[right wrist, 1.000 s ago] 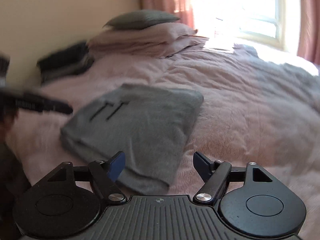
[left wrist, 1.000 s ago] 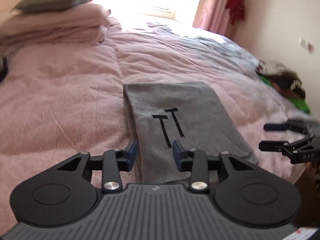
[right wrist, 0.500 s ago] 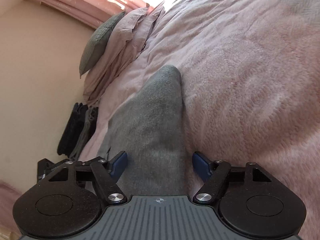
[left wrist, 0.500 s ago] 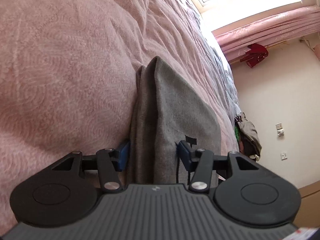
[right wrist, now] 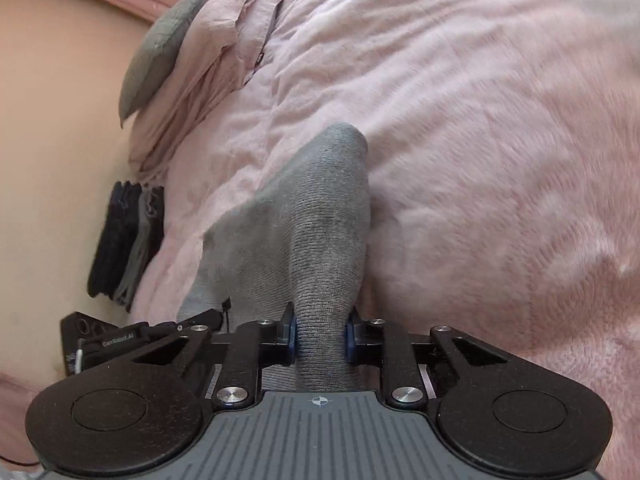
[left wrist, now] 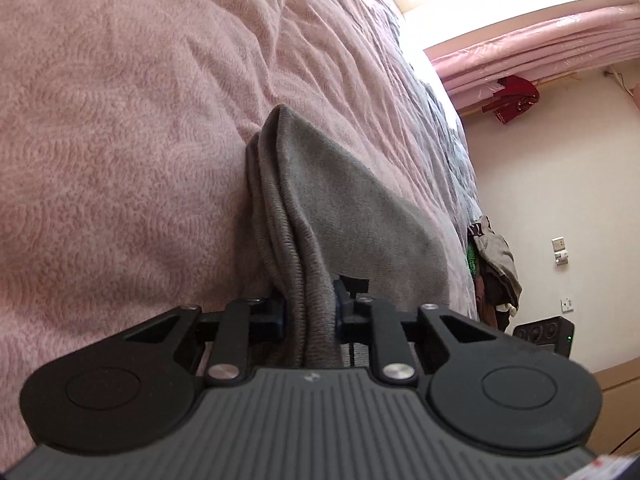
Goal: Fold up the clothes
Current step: 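Lift the folded skirt with both grippers and carry it to the clothes stack, then lower the skirt onto the dark clothes stack and open both grippers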
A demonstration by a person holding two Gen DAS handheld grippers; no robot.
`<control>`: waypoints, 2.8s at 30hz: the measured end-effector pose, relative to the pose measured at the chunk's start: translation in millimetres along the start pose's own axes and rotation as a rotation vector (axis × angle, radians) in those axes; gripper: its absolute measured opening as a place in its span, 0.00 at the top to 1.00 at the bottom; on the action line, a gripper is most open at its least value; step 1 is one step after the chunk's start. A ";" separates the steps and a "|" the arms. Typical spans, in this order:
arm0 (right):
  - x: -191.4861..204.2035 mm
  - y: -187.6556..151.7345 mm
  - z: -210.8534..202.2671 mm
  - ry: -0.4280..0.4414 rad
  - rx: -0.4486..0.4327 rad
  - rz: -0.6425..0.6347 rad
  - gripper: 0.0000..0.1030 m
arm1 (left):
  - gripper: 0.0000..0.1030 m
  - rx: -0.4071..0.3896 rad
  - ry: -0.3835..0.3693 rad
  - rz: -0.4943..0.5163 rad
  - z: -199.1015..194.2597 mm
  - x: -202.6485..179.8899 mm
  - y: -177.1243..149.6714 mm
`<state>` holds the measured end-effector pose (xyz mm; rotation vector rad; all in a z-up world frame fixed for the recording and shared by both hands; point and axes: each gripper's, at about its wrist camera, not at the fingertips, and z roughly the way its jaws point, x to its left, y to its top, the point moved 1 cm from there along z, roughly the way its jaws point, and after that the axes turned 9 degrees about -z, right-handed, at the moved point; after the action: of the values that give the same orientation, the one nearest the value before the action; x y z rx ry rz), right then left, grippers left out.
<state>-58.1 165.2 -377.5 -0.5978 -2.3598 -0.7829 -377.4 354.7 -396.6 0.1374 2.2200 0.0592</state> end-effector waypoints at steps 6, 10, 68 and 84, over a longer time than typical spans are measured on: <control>85.4 63.9 -2.5 0.086 0.097 -0.064 0.83 | 0.84 -0.167 0.046 -0.092 -100.8 -52.1 13.8; 168.5 111.7 39.5 0.209 0.179 -0.159 0.83 | 0.84 -0.344 0.080 -0.151 -190.7 -67.4 31.4; 593.5 242.0 643.8 -0.060 -0.141 -0.921 0.54 | 0.86 -0.880 0.689 -0.029 -442.9 208.2 459.2; 579.4 149.2 558.9 -0.068 0.052 -1.065 0.63 | 0.82 -0.738 0.733 -0.108 -433.9 145.3 353.0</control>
<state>-610.3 766.9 -318.4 0.7593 -2.6707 -1.1078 -782.1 725.3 -215.3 -0.4824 2.7479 0.9881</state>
